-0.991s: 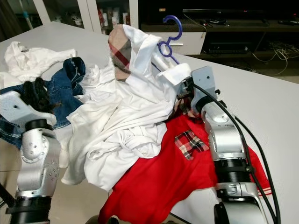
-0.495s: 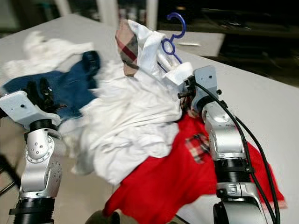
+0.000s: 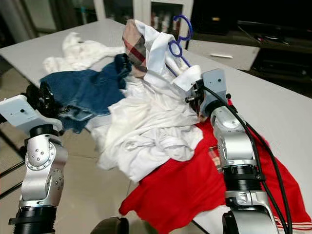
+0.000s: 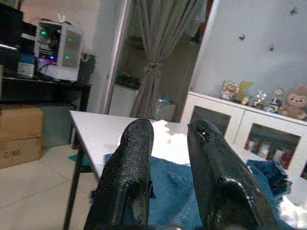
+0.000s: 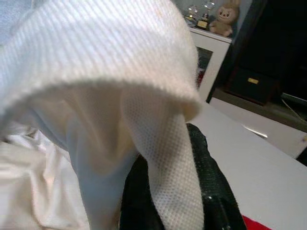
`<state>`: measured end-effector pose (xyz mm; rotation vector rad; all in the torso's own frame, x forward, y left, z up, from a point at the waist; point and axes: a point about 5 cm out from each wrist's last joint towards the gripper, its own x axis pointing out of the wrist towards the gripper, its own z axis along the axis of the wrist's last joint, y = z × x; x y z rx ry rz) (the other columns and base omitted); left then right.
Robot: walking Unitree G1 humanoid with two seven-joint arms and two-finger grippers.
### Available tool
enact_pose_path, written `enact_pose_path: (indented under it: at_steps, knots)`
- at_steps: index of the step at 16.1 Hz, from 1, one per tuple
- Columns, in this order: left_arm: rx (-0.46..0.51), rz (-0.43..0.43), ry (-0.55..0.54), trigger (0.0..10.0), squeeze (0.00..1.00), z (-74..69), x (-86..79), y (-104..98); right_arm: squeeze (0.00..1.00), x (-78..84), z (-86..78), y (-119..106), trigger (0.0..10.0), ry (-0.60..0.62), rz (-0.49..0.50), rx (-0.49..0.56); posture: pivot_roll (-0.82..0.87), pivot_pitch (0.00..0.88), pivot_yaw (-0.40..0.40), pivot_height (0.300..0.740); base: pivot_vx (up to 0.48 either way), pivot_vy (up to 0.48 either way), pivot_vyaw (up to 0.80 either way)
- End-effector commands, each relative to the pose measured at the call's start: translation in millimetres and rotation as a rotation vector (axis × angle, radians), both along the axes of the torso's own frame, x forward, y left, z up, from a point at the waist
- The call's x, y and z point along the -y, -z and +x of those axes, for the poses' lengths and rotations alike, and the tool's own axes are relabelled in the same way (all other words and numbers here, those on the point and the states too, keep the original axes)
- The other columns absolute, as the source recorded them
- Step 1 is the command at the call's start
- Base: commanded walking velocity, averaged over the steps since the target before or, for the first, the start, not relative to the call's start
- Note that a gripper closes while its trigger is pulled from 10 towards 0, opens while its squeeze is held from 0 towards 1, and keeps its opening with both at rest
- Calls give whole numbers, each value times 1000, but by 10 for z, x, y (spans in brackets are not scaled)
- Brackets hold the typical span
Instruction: Hang hanger
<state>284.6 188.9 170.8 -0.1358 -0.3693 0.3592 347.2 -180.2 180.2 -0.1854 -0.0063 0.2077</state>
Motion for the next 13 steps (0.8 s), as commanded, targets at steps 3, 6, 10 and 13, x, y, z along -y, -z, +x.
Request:
enact_pose_path:
  at_steps: [3, 6, 10, 13]
  knots:
    - [7, 4, -15, 10000, 0, -6, -3, -31, 0, -12, 23, -136, 10000, -5, 14, 55, 91, 0, 14, 740, 0, 0, 613]
    - [58, 111, 59, 10000, 0, -17, 160, -126, 0, 31, 28, -208, 10000, 26, 29, 96, 88, 0, 21, 740, 0, 0, 733]
    - [73, 130, 77, 10000, 0, -11, 188, -151, 0, 39, 35, -227, 10000, 33, 30, 107, 90, 0, 25, 740, 0, 0, 794]
    - [75, 142, 80, 10000, 0, -10, 191, -160, 0, 33, 42, -227, 10000, 36, 32, 111, 92, 0, 29, 740, 0, 0, 794]
